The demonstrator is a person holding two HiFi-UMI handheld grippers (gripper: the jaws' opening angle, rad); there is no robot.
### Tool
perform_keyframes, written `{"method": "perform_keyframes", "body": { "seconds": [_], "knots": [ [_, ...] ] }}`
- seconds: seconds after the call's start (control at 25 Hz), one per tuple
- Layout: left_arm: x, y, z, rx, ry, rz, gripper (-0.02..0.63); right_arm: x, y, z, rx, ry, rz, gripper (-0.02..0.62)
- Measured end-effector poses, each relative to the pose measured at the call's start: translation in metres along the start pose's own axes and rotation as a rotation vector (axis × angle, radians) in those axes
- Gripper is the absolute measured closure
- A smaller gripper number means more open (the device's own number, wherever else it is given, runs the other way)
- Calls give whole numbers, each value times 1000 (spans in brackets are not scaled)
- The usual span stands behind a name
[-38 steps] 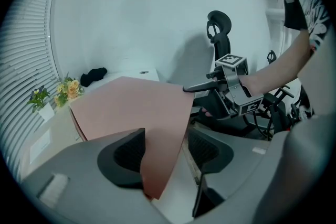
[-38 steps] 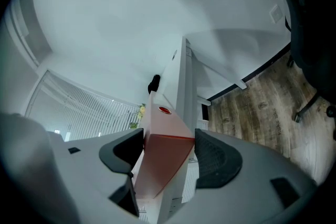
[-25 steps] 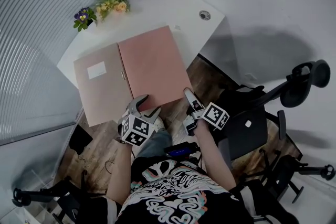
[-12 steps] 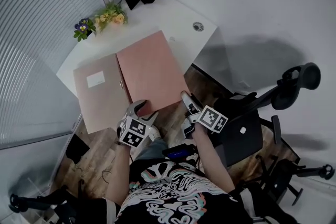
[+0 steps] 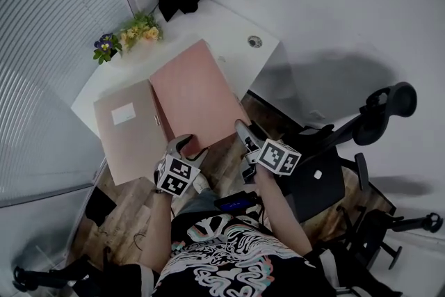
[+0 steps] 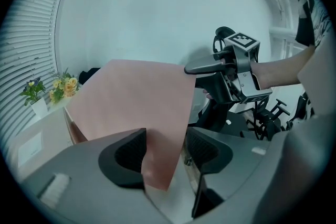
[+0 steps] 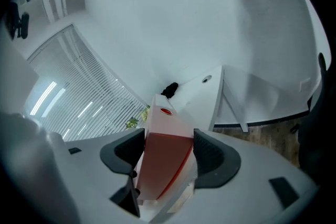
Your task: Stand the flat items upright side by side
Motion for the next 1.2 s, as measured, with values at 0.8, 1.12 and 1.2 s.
{"method": "perform_keyframes", "body": {
  "seconds": [0.8, 1.12, 1.2],
  "knots": [
    [0, 14, 3, -34, -37, -35, 362, 49, 28, -14, -1, -104, -325, 308],
    [-7, 18, 10, -20, -64, -21, 362, 72, 31, -24, -3, -157, -517, 310],
    [-7, 20, 12, -17, -66, -23, 362, 78, 32, -24, -2, -164, -566, 310]
  ]
}}
Point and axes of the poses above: the fingertips, and each gripper's own axes: z forward along the fingers, x to its left, y out of its top, the point moved 5 cm from there along -z, backward along the fingers, and after that the axes turned 15 degrees about x, right-handed, at the moved point
